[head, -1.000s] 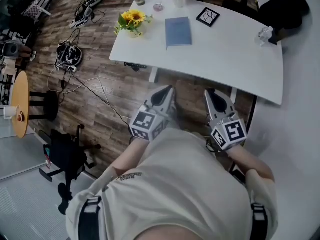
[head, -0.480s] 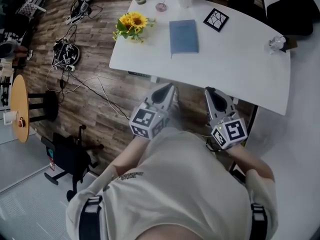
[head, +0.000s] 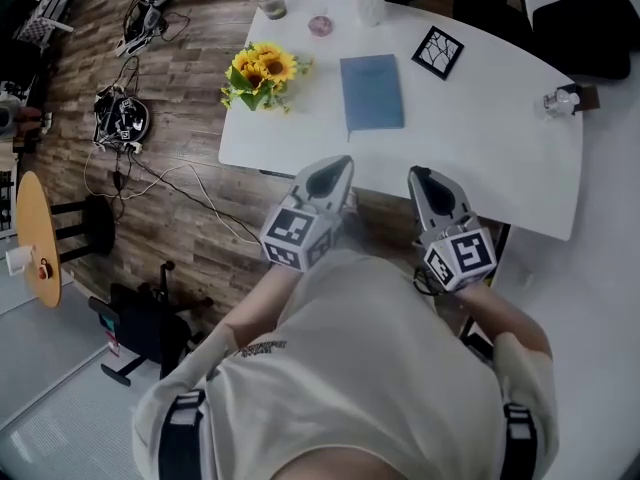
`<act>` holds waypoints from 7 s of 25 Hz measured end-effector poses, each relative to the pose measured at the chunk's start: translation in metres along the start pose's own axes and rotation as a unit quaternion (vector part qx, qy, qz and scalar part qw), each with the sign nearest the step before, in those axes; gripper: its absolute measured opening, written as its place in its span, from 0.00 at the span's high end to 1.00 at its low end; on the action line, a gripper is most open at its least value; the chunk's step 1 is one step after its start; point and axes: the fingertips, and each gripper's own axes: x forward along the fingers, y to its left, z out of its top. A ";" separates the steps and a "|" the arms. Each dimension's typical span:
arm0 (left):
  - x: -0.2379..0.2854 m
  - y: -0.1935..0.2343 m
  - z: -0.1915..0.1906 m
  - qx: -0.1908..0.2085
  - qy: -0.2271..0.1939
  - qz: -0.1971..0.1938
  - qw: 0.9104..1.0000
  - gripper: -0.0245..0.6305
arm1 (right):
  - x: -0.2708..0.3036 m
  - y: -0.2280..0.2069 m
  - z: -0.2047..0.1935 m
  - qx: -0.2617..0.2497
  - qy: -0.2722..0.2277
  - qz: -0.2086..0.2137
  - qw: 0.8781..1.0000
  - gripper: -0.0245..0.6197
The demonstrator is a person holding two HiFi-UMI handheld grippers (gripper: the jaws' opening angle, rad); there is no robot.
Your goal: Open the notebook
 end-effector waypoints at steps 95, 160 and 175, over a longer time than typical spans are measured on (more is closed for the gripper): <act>0.111 0.112 -0.056 -0.023 0.198 0.040 0.979 0.94 | 0.191 -0.030 -0.060 0.065 0.162 0.118 0.977 0.94; 0.108 0.206 -0.145 -0.018 0.309 0.130 0.942 0.94 | 0.154 -0.147 -0.179 0.185 0.338 -0.077 0.920 0.89; 0.107 0.202 -0.143 -0.038 0.282 0.131 0.950 0.94 | 0.231 -0.011 -0.113 0.138 0.260 0.128 0.947 0.95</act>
